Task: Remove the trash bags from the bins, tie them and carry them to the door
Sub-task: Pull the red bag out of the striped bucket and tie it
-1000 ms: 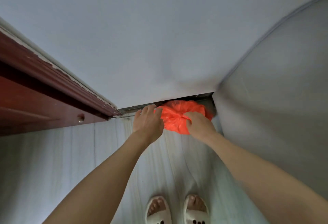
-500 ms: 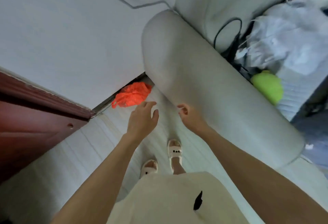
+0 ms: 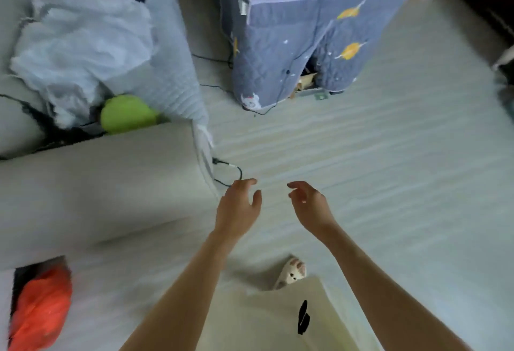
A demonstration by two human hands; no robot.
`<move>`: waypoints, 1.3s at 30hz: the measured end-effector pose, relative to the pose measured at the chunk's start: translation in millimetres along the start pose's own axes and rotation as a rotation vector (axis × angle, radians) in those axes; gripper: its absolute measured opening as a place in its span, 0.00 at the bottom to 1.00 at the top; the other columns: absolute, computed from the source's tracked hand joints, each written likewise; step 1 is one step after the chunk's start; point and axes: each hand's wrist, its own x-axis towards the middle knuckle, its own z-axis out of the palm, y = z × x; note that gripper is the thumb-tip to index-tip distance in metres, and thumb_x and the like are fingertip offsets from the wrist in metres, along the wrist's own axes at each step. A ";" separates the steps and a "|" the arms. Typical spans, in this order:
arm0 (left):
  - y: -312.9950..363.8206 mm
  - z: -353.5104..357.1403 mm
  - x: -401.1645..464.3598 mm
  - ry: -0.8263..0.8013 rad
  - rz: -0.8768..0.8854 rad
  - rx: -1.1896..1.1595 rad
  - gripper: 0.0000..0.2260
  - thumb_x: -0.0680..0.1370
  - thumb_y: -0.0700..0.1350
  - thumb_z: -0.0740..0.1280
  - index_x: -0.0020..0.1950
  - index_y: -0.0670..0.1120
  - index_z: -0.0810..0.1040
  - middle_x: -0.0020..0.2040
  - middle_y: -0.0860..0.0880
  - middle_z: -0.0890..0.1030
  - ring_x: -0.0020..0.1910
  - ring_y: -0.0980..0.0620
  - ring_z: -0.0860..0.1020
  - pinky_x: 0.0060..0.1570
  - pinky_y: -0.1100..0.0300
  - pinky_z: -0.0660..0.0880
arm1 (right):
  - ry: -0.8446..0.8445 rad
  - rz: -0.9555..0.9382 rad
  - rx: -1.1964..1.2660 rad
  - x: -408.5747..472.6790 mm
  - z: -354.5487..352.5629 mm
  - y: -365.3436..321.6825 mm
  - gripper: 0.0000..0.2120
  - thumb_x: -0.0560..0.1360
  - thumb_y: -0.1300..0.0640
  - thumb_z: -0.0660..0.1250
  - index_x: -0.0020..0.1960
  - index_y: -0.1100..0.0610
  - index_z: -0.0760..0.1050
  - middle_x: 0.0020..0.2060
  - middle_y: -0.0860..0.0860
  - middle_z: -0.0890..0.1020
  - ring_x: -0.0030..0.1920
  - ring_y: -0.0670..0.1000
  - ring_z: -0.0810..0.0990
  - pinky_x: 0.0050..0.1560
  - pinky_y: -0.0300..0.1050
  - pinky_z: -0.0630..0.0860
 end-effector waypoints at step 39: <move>942.3 408.6 875.3 -0.303 0.719 0.506 0.16 0.79 0.49 0.57 0.65 0.46 0.70 0.65 0.49 0.73 0.63 0.47 0.71 0.59 0.56 0.68 | 0.462 0.212 -0.054 783.6 -947.8 295.6 0.16 0.78 0.58 0.55 0.64 0.55 0.71 0.60 0.55 0.77 0.60 0.56 0.74 0.61 0.44 0.69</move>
